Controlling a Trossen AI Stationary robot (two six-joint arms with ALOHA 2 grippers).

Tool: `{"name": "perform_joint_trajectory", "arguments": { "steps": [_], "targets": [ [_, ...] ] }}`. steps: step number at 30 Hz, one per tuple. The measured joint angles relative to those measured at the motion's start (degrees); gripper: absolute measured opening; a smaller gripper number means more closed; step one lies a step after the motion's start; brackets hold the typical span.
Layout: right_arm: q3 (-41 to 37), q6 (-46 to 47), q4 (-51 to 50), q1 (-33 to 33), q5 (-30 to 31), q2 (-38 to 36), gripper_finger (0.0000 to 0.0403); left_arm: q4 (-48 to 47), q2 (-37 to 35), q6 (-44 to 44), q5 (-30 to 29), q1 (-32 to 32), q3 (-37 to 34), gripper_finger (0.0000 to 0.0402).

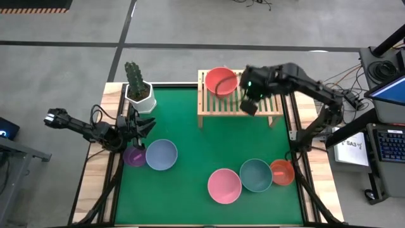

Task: Place and stack bowls onto a shelf
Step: Stack the yellow bowl on top of the light green bowl on the shelf

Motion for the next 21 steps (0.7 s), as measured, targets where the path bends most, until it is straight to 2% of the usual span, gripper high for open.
{"name": "perform_joint_trajectory", "arguments": {
  "steps": [9, 14, 21],
  "targets": [
    [-6.72, -8.9, 0.0, -16.26, -4.13, 0.49, 0.0008, 0.04, 0.0, 0.0, -0.02, 0.01, 0.0, 0.0077],
    [-8.98, -12.63, 0.7, -19.26, -5.27, 2.14, 0.0008, 0.04, 0.0, 0.0, -0.02, 0.02, 0.0, 0.0077],
    [-8.79, -14.87, 1.02, -19.51, -5.44, 4.47, 0.0009, 0.04, 0.0, 0.0, -0.07, 0.02, 0.0, 0.0077]
  ]
}}
